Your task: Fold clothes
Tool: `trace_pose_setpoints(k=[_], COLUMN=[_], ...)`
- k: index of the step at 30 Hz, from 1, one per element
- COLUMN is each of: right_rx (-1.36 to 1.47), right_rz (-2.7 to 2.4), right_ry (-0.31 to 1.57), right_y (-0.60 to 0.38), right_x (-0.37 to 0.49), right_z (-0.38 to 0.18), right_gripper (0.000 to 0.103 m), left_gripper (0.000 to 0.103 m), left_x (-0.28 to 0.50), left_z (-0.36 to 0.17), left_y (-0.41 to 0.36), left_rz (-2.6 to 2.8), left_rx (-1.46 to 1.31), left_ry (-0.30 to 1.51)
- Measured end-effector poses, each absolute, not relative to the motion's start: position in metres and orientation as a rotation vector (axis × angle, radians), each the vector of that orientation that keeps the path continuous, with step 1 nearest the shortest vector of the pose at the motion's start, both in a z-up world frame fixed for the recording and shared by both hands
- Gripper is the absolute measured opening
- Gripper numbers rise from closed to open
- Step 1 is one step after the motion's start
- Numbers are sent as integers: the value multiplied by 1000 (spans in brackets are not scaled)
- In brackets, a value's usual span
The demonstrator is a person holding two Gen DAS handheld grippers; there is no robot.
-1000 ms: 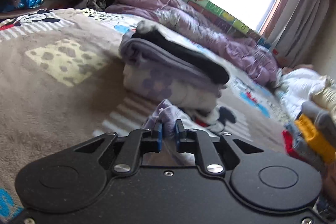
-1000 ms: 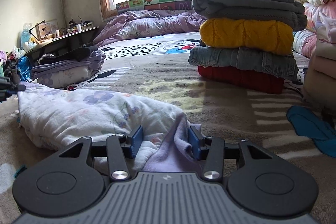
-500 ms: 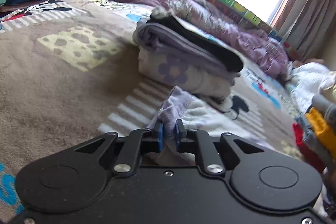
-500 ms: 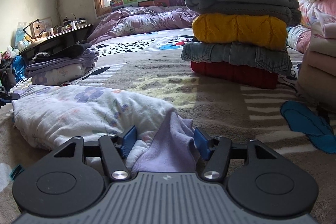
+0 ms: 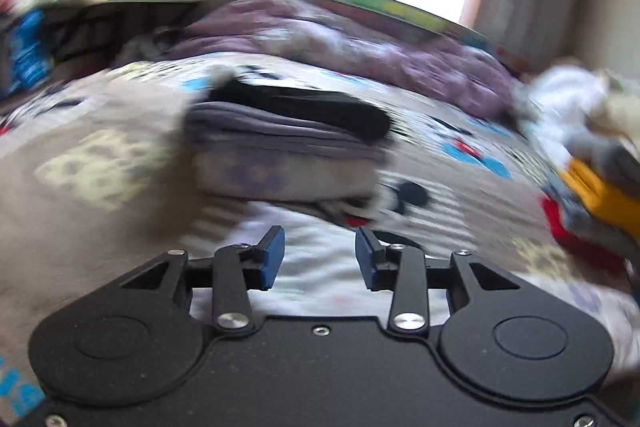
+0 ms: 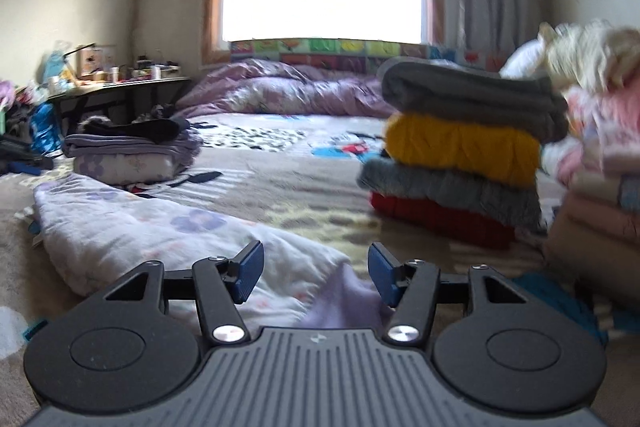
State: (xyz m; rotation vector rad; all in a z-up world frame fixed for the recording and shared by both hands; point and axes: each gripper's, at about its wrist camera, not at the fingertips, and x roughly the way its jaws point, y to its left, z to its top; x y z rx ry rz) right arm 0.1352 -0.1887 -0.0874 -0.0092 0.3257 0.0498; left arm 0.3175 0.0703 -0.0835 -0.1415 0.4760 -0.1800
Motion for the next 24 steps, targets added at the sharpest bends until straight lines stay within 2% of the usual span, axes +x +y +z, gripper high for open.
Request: trace_pose_setpoints(k=[9,16,17,20,22,23,24], right_rx=[-109,221,267,342,375,385,351], right_rz=[124,59,95,182,172,181,162], right_ry=[332,423,433,501,519,493,453], right_y=[-162,-243,-250,-255,-255,-254,-252], right_x=[139,145,146,151,152,148,143], right_z=[-87,-92,-94,-103,-109,-107,-100], right_gripper=[56,65,63,40,35,27,25], left_gripper=[39,41,42,43,43,43,43], left_x=[303,294,295,297,297,297,297], left_z=[-91,-98,-99,-103,-105,-106,-107], left_y=[-6,-36,-37,-40,-42,-42,-42], left_rz=[-527,-704,-711,-720,-721,-722,-725], left_rx=[38,117,119,125,133,136,139], left_ry=[499,518,520,537,545,549,554])
